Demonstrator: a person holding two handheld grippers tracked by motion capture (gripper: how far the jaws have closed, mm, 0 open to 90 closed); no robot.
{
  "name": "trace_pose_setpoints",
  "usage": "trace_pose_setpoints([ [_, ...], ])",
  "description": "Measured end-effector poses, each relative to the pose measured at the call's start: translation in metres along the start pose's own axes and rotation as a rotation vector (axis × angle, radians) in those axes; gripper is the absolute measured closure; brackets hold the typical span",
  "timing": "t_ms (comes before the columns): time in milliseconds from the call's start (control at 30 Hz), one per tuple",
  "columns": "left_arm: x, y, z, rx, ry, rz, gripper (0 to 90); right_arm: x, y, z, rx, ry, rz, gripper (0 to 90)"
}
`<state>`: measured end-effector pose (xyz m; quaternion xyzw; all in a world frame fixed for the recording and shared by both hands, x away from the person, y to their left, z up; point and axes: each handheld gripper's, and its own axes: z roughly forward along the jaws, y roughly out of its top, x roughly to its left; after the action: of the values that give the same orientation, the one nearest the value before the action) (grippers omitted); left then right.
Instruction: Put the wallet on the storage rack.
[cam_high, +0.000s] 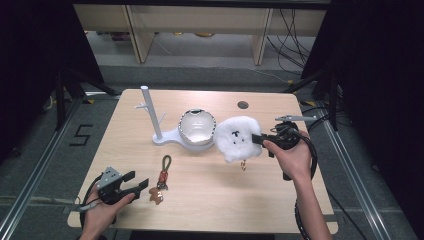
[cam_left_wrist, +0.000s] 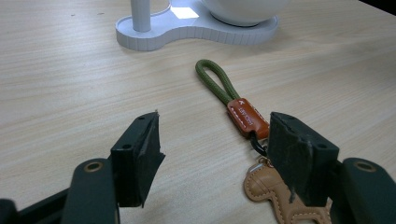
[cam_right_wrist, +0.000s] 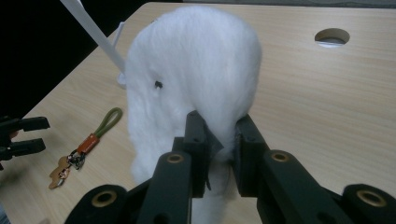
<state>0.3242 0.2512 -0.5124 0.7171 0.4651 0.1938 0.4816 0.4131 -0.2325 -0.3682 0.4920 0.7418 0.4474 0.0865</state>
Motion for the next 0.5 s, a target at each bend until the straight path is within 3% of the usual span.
trace_pose_setpoints([
  [33, 0.0, 0.0, 0.0, -0.002, -0.002, -0.002, 34.0, 0.002, 0.0, 0.0, 0.004, 0.002, 0.026, 79.2],
  [67, 0.0, 0.0, 0.0, -0.003, 0.001, 0.001, 34.0, 0.0, 0.002, 0.0, -0.007, -0.01, -0.015, 79.2],
  [100, -0.001, 0.0, 0.0, -0.004, 0.001, 0.003, 34.0, 0.001, 0.002, 0.001, -0.011, 0.002, 0.001, 79.2],
  [333, -0.001, -0.001, 0.001, -0.013, 0.001, 0.003, 33.9, 0.003, 0.008, 0.003, -0.037, -0.009, -0.013, 79.2],
  [367, -0.001, -0.001, 0.001, -0.013, 0.002, 0.004, 33.8, 0.005, 0.008, 0.004, -0.038, 0.0, 0.014, 79.2],
  [400, -0.001, -0.001, 0.001, -0.015, 0.002, 0.003, 33.8, 0.004, 0.009, 0.004, -0.041, -0.013, -0.019, 79.2],
  [467, 0.0, 0.0, 0.001, -0.018, 0.006, 0.003, 33.7, 0.004, 0.011, 0.005, -0.049, -0.01, -0.017, 79.2],
  [500, -0.001, 0.0, -0.001, -0.01, 0.016, 0.005, 33.7, 0.007, 0.011, 0.006, -0.05, 0.0, 0.017, 79.2],
])
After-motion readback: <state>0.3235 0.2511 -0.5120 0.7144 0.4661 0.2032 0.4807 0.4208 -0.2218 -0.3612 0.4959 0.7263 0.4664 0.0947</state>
